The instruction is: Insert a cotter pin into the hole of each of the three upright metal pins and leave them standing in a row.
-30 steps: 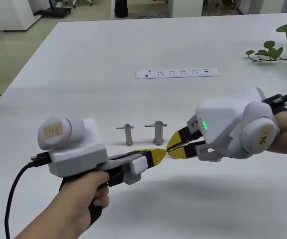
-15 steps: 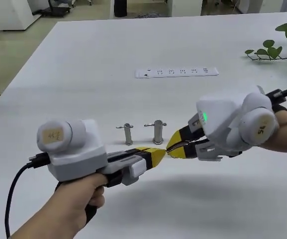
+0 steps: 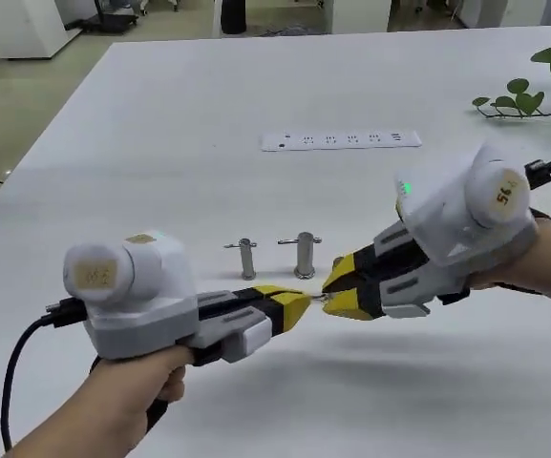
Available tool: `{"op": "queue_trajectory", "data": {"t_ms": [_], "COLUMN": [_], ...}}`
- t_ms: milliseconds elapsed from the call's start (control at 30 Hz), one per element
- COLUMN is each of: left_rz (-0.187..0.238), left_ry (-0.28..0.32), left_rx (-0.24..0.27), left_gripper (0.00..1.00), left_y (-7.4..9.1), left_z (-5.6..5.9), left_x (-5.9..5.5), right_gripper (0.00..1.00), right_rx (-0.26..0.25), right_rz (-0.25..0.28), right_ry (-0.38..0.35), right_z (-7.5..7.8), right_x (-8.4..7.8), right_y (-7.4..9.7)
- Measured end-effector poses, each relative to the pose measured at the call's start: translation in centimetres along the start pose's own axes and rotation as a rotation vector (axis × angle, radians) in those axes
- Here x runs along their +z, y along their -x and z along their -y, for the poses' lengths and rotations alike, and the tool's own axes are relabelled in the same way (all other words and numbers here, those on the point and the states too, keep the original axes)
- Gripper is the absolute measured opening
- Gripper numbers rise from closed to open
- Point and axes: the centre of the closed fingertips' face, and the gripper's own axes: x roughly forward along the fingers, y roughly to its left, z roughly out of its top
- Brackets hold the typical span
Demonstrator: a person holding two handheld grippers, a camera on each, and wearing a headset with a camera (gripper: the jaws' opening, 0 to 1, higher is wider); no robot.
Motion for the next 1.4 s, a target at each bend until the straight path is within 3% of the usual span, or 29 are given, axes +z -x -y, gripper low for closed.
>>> {"op": "queue_trajectory", "data": {"t_ms": [100, 267, 667, 1100, 1400], "left_rz": [0.006, 0.002, 0.011, 0.021, -0.001], "left_ry": [-0.056, -0.129, -0.146, -0.104, -0.101], "left_rx": [-0.030, -0.089, -0.188, -0.219, -0.233], "left_gripper": [0.00, 0.00, 0.00, 0.00, 0.00], "left_y": [0.2, 0.3, 0.4, 0.5, 0.5], "left_z": [0.6, 1.3, 3.0, 3.4, 3.5], "left_x": [0.1, 0.0, -0.3, -0.1, -0.7], "right_gripper": [0.07, 0.09, 0.06, 0.00, 0.00], "right_rx": [0.023, 0.098, 0.169, 0.185, 0.187], "right_rz": [0.041, 0.103, 0.156, 0.139, 0.061], "right_ry": [-0.106, -0.194, -0.286, -0.246, -0.124], "right_z": [-0.1, -1.2, -2.7, -3.2, -3.7], "right_x": [0.0, 0.2, 0.0, 0.0, -0.3], "right_y": [0.2, 0.5, 0.5, 0.6, 0.5]}}
